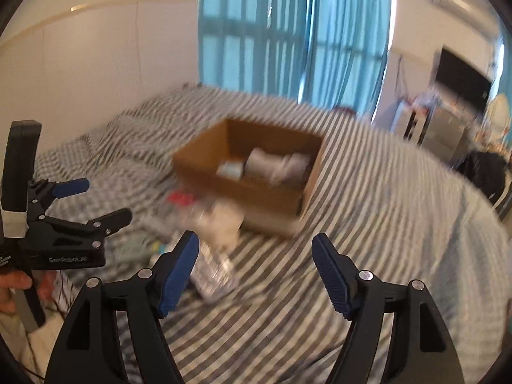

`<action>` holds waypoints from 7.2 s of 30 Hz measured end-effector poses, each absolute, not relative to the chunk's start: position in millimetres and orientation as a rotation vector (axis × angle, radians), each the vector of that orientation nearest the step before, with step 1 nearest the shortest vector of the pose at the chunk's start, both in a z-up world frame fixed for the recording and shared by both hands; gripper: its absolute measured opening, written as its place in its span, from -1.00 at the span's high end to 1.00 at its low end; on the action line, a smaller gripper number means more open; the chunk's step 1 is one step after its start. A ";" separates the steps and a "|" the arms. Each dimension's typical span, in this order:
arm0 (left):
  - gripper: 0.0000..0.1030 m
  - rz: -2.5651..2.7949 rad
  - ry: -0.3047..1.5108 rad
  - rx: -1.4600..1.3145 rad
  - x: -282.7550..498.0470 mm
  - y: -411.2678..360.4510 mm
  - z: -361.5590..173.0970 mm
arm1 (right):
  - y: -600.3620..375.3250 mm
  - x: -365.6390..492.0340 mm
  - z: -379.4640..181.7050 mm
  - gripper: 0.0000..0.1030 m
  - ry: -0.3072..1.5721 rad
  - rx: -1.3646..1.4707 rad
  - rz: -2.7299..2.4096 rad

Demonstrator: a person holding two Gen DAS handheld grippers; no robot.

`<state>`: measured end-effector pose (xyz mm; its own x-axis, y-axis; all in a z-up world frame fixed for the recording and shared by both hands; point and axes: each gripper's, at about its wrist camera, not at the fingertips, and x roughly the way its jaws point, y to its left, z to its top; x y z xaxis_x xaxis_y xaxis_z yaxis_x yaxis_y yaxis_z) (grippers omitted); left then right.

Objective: Organize objects
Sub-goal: 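Grasp the foil blister pack with the right tool while the left grasps the teal card, then grasp the white figurine with the left tool, then lower figurine, blister pack and card into the box and release, then grasp the white lace cloth with the right tool while the left grasps the green hanger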

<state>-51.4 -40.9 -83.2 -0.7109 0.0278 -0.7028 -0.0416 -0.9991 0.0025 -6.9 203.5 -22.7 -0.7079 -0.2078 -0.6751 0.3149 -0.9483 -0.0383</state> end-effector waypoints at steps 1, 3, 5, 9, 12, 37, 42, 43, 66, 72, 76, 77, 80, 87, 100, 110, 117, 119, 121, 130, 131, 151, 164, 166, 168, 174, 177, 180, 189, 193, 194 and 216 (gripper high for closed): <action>-1.00 2.868 0.054 -1.194 -48.7 -38.8 -89.9 | 201.2 -6.3 -35.1 -0.42 0.217 1.055 -2.640; -1.00 2.875 0.135 -1.215 -42.8 -33.3 -101.6 | 194.8 -5.8 -60.8 -0.42 0.224 1.111 -2.601; -1.00 2.851 0.177 -1.228 -39.0 -29.9 -110.7 | 189.4 -6.0 -80.3 -0.42 0.235 1.159 -2.577; -1.00 2.825 0.154 -1.272 -38.4 -34.2 -128.5 | 176.7 -14.7 -115.3 -0.42 0.270 1.269 -2.523; -1.00 2.808 0.119 -1.297 -41.9 -35.3 -136.5 | 171.2 -25.5 -127.6 -0.42 0.301 1.313 -2.508; -0.81 2.707 0.204 -1.245 -79.2 31.8 -149.7 | 239.0 -28.7 -105.0 0.86 0.081 1.224 -2.630; -0.13 2.656 0.171 -1.306 -89.5 35.9 -162.8 | 245.1 -31.1 -116.4 0.86 0.065 1.246 -2.615; -0.13 2.656 0.171 -1.305 -88.9 35.4 -164.6 | 245.1 -31.9 -117.3 0.86 0.062 1.247 -2.611; -0.08 2.727 0.013 -1.210 -30.1 3.9 -98.9 | 234.0 13.8 -72.8 0.87 0.095 1.118 -2.734; 0.76 2.723 -0.037 -1.150 -27.1 -9.1 -69.2 | 226.5 29.5 -47.8 0.87 0.117 1.047 -2.748; 0.77 2.709 -0.082 -1.143 -30.3 -14.6 -64.7 | 222.4 33.9 -32.1 0.87 0.133 1.004 -2.756; 0.77 2.701 -0.087 -1.154 -30.9 -15.2 -67.4 | 221.5 34.4 -30.6 0.87 0.138 1.000 -2.755; 0.51 2.674 -0.087 -1.197 -29.5 -13.8 -82.6 | 221.7 34.6 -30.7 0.87 0.147 1.006 -2.755; -0.32 2.610 -0.074 -1.295 -36.7 0.7 -125.1 | 227.6 25.0 -56.3 0.86 0.118 1.096 -2.720; -0.05 2.629 0.041 -1.364 -69.5 25.8 -179.1 | 241.2 0.1 -97.7 0.87 0.057 1.229 -2.674; 0.01 2.662 -0.007 -1.262 -45.8 8.5 -131.6 | 242.0 6.4 -84.4 0.87 0.035 1.173 -2.699; 0.01 2.709 -0.058 -1.116 -55.6 2.0 -64.8 | 232.7 18.3 -31.2 0.87 0.034 1.028 -2.703; 0.01 2.719 -0.039 -1.069 -64.9 2.4 -45.4 | 228.5 14.6 -13.6 0.87 0.039 0.981 -2.706; 0.01 2.733 -0.030 -1.022 -75.0 1.0 -31.2 | 222.3 6.4 5.4 0.87 0.059 0.929 -2.712; 0.01 2.787 0.046 -0.951 -174.4 1.1 0.5 | 190.5 -82.5 44.6 0.87 0.121 0.854 -2.671; 0.01 2.801 0.080 -0.959 -186.2 2.4 -2.7 | 188.7 -94.4 43.2 0.87 0.124 0.854 -2.670; -0.05 2.716 0.141 -1.081 -275.7 17.8 -82.8 | 214.1 -238.4 -59.7 0.75 0.028 1.018 -2.611; -0.85 2.846 0.078 -0.972 -181.2 1.3 7.8 | 233.1 -139.9 49.4 -0.05 0.149 0.853 -2.794; -0.94 2.887 0.075 -0.916 -156.1 -4.3 20.6 | 234.1 -116.5 67.3 -0.09 0.183 0.833 -2.810; -1.00 2.906 0.060 -0.878 -133.8 -10.7 25.5 | 233.1 -90.7 80.7 -0.15 0.216 0.814 -2.815; -1.00 2.944 0.032 -0.892 -78.6 -30.9 5.0 | 232.8 -24.5 76.9 -0.38 0.247 0.786 -2.815; -1.00 2.900 -0.015 -0.967 -60.8 -34.7 -19.9 | 232.7 1.0 57.7 -0.63 0.242 0.799 -2.833; -1.00 2.891 -0.026 -1.021 -44.4 -35.9 -49.1 | 232.9 17.6 35.0 -0.68 0.209 0.812 -2.847; -1.00 2.865 0.015 -1.121 -30.1 -26.5 -111.4 | 230.7 18.8 -51.3 -0.69 0.124 1.013 -2.798; -1.00 2.868 0.040 -1.178 -39.2 -28.1 -126.1 | 228.6 6.3 -81.9 -0.69 0.112 1.127 -2.762; -1.00 2.863 0.045 -1.196 -43.5 -29.1 -129.3 | 228.5 2.4 -86.9 -0.69 0.105 1.146 -2.758; -0.24 2.666 0.065 -1.501 -106.2 -23.7 -178.1 | 222.4 -128.4 -147.3 -0.69 0.131 1.332 -2.644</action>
